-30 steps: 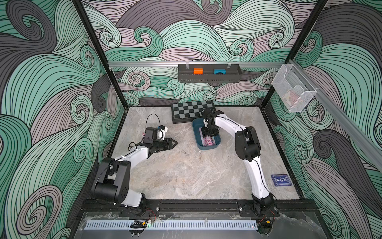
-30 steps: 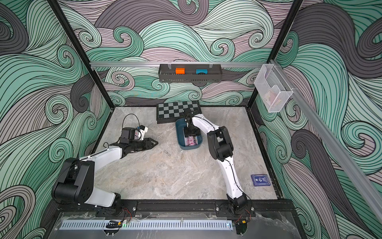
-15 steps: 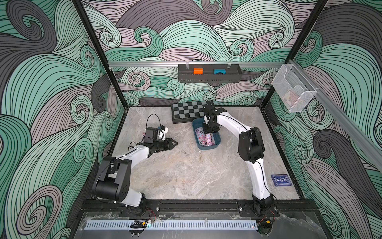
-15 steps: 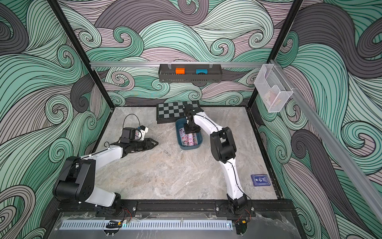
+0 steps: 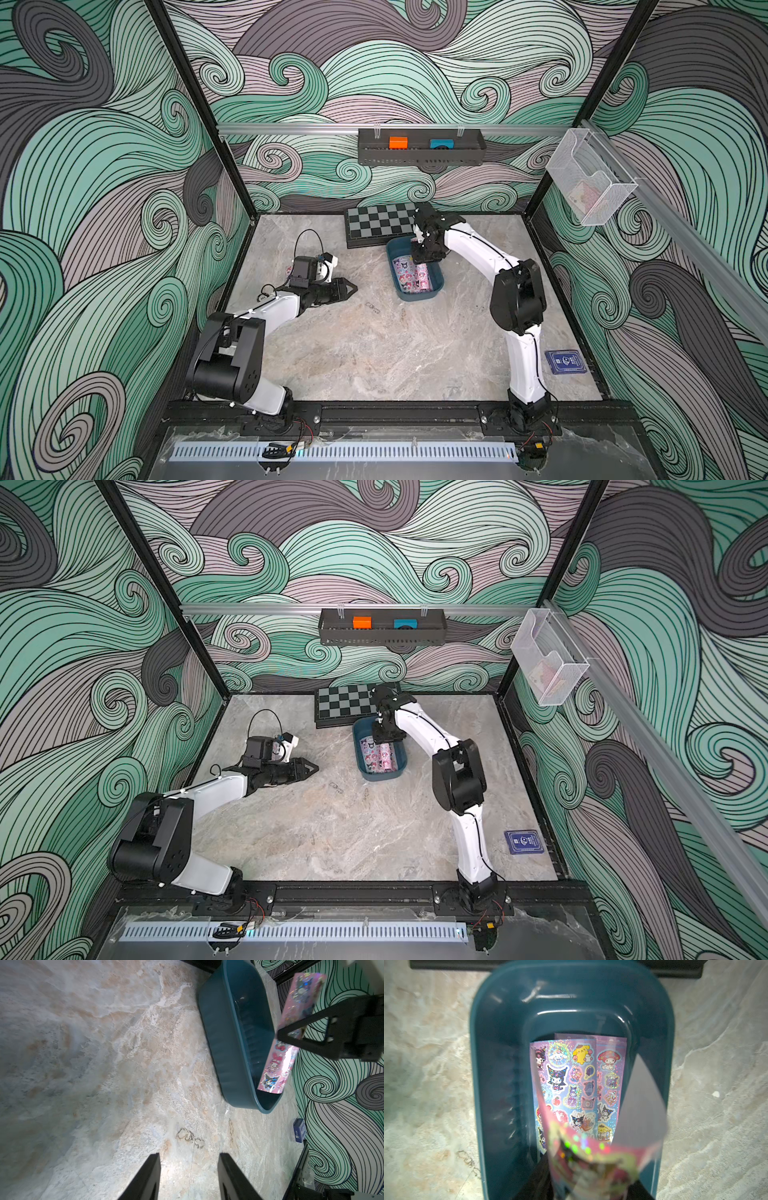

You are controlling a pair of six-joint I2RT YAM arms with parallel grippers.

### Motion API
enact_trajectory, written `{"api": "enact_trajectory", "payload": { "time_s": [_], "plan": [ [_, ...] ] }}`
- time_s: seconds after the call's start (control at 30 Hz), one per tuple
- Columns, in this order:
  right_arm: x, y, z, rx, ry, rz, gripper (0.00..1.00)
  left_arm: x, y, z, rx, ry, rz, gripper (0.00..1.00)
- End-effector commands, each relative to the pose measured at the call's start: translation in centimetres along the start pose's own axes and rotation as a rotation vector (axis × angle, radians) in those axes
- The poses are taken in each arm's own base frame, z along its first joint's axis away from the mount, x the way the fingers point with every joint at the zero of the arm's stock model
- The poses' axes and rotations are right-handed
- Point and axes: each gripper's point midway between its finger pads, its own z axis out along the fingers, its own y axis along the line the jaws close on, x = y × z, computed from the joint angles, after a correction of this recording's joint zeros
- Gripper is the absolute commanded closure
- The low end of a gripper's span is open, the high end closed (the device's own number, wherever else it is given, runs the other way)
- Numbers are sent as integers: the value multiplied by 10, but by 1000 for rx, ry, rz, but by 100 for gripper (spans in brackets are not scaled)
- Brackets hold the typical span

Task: Take the stickers out of the storage box
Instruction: Pick up the sticker from the storage box.

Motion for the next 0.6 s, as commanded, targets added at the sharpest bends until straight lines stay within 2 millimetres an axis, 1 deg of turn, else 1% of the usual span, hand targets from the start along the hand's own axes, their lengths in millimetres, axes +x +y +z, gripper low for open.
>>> {"api": "enact_trajectory", "payload": {
  "time_s": [0.0,0.07,0.13,0.17,0.2,0.3,0.37,0.4,0.47,0.57],
  "plan": [
    [-10,-3,-28,-9,-69,8,55,-11,-15,1,62,-8,36,51],
    [-12,-2,-40,-30,-88,12,56,-15,-20,1,81,-18,47,51],
    [-15,2,-54,-61,-116,15,55,-24,-25,1,94,-27,30,51],
    [-16,6,-61,-86,-127,16,55,-31,-34,0,127,-39,21,51],
    [-17,9,-67,-106,-139,18,55,-38,-44,-1,160,-49,18,51],
    [-23,19,-88,-180,-201,28,55,-62,-87,-9,253,-55,80,50],
    [-25,25,-101,-234,-226,31,55,-79,-118,-19,321,-57,129,49],
    [-26,29,-106,-256,-229,29,55,-84,-129,-23,350,-61,143,48],
    [-27,36,-114,-317,-231,21,55,-92,-154,-31,420,-65,174,47],
    [-25,47,-126,-433,-211,26,55,-95,-175,-33,479,-54,205,46]
  ]
}}
